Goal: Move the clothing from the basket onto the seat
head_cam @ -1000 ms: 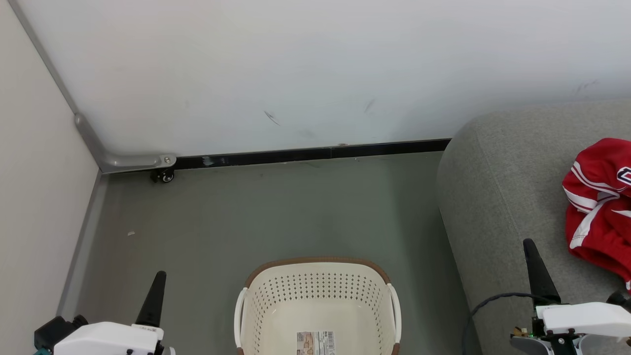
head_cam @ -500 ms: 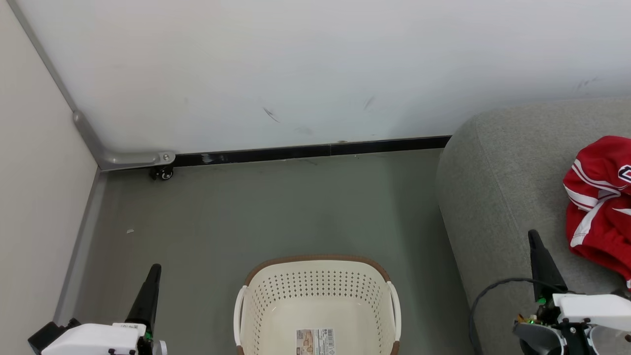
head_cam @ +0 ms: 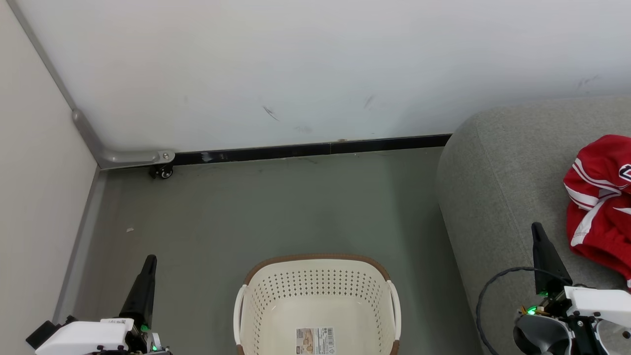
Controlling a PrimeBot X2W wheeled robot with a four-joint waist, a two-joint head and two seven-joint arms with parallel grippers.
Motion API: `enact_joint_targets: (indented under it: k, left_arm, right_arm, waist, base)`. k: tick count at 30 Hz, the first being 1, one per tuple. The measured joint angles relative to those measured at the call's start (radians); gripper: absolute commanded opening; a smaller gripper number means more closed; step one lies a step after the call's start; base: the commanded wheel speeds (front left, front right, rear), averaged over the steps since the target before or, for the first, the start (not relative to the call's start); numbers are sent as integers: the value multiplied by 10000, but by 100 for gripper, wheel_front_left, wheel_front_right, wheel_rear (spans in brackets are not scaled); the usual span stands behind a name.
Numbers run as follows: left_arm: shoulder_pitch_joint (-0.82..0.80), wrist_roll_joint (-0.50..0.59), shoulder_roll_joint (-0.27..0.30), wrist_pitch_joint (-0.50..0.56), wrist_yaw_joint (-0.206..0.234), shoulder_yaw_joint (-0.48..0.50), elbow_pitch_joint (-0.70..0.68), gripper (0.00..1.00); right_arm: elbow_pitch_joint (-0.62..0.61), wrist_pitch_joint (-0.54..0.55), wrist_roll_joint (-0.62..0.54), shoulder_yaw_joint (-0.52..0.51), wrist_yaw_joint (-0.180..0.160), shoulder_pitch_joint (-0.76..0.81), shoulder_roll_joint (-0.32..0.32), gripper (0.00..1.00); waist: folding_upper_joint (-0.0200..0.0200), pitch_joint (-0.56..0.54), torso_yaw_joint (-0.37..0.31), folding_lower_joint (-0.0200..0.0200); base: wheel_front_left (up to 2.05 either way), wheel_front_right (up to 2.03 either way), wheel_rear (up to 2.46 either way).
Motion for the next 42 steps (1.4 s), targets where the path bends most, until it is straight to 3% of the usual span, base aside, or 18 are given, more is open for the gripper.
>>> enact_joint_targets:
  k: [42]
  left_arm:
    - [-1,0,-8,0,0,-2,-12,0]
  right_arm:
    - [8,0,0,-12,0,-1,-2,0]
  waist:
    - [0,4,0,-3]
  base:
    - [0,0,0]
